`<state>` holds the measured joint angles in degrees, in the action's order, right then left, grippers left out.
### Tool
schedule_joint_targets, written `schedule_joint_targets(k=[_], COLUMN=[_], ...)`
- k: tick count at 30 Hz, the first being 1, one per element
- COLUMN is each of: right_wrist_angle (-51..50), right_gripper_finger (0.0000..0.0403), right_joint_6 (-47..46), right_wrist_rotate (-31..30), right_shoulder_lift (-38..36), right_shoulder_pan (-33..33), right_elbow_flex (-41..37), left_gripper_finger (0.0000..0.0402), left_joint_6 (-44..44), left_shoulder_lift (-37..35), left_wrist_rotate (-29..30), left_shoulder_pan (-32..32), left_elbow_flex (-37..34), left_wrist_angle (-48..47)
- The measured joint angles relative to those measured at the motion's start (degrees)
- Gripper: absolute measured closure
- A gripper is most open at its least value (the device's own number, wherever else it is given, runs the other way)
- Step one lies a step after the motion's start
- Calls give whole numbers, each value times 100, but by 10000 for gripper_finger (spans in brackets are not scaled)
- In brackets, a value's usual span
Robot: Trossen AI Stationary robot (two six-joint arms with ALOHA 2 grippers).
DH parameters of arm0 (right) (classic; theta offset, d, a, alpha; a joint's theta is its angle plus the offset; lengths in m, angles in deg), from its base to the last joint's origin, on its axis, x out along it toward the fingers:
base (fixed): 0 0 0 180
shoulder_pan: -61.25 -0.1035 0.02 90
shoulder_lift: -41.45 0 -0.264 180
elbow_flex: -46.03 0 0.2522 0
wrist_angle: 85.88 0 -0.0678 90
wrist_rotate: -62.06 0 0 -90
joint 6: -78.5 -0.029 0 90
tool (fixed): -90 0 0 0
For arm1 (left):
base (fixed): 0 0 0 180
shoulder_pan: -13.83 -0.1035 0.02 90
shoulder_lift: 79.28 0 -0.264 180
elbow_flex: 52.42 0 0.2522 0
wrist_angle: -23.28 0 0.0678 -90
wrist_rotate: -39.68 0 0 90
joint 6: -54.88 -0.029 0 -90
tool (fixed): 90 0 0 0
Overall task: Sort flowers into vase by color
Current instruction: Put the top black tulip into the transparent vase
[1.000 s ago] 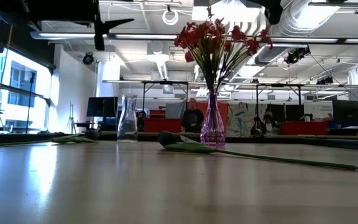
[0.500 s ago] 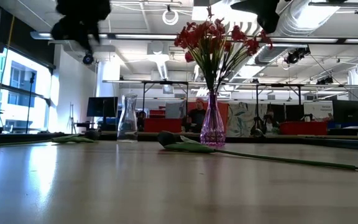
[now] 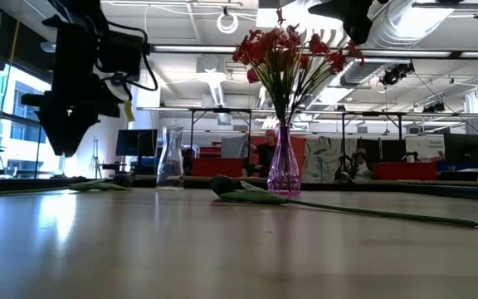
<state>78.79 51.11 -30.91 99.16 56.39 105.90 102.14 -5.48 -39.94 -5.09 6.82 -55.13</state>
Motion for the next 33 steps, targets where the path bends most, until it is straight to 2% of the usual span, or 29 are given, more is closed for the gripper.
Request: schedule_joint_targets(k=[2,6,11,22,33], right_wrist_angle=[0,-12,-18,-96,-93], right_gripper_finger=[156,156,156,156,156], right_joint_6=[32,40,-35,-108,-109], right_wrist_rotate=[-1,-1,-1,-220,-310], right_shoulder_lift=[0,0,0,0,0], right_shoulder_pan=[0,0,0,0,0], right_elbow_flex=[0,0,0,0,0], left_gripper_finger=[291,296,300,300,300], left_joint_6=[-109,-631,-1120,-1753,-2087], left_shoulder_lift=[33,203,606,1369,1600], left_wrist_rotate=[195,4,25,33,20], left_shoulder_pan=[-281,-812,-1233,-1464,-1716], left_elbow_flex=[-58,-81,-81,-81,-81], left_wrist_angle=[256,861,891,1134,1297])
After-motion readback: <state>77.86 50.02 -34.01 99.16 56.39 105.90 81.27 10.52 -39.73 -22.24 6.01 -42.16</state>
